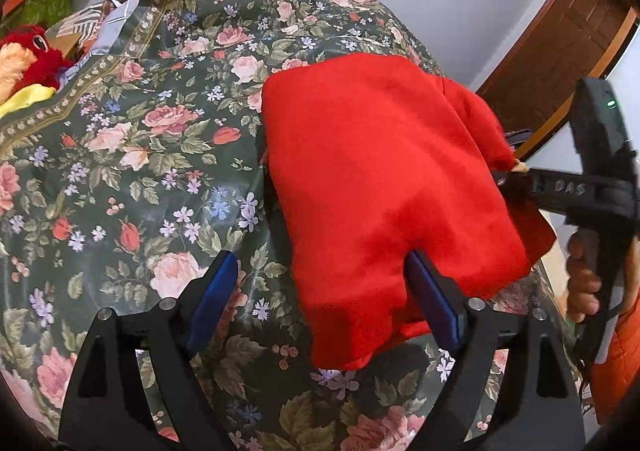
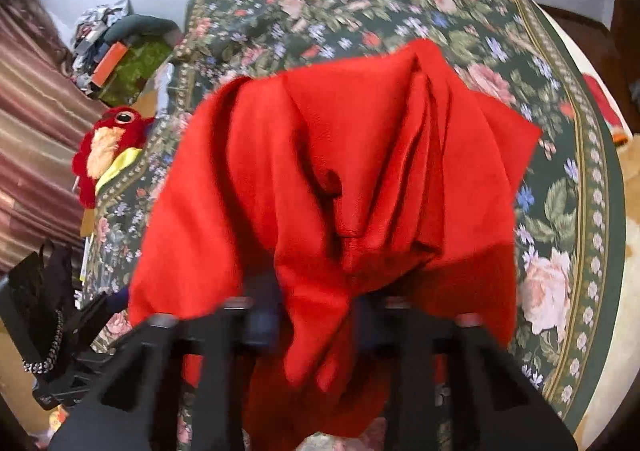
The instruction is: Fold large clothes
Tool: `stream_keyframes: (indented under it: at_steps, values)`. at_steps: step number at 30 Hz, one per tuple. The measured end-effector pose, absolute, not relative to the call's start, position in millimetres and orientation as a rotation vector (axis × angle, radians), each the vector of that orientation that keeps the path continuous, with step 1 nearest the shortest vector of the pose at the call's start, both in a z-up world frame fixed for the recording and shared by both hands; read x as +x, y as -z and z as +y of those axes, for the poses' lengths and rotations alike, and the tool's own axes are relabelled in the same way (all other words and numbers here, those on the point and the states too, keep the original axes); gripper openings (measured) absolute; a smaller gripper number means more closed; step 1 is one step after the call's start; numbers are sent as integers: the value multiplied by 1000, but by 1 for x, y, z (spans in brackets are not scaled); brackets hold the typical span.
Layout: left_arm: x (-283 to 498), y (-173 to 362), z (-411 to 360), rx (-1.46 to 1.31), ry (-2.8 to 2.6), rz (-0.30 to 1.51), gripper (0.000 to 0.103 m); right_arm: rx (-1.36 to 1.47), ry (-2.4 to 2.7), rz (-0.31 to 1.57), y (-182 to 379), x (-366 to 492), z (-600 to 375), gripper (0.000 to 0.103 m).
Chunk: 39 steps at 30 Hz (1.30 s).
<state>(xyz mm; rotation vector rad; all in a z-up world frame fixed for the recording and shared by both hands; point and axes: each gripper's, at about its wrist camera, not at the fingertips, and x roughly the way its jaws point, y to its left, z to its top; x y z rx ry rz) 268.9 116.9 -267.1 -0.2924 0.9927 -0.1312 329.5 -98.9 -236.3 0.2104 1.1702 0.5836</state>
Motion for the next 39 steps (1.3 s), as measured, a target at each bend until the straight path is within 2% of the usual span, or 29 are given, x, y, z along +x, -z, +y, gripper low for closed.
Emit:
stream_keyframes:
  at_steps: [6, 11, 16, 25, 28, 34, 38, 39]
  values:
    - [268, 236, 108, -184, 89, 951, 86, 212, -633, 982, 169, 320, -114, 7]
    - [267, 220, 100, -175, 68, 919, 86, 145, -623, 877, 140, 310, -126, 7]
    - [270, 223, 87, -154, 72, 934, 86, 164, -561, 903, 162, 318, -148, 7]
    - [278, 254, 61, -147, 149, 1016, 88, 124, -473, 1055, 237, 332, -183, 8]
    - [277, 261, 53, -129, 155, 1037, 88, 142, -463, 1066, 243, 332, -194, 8]
    - [273, 271, 51, -112, 148, 1068, 88, 29, -422, 1000, 220, 309, -198, 15]
    - [272, 280, 49, -93, 125, 1093, 88, -1, -434, 970, 199, 287, -190, 33]
    - [271, 282, 47, -78, 117, 1099, 88, 2, -443, 961, 197, 283, -189, 45]
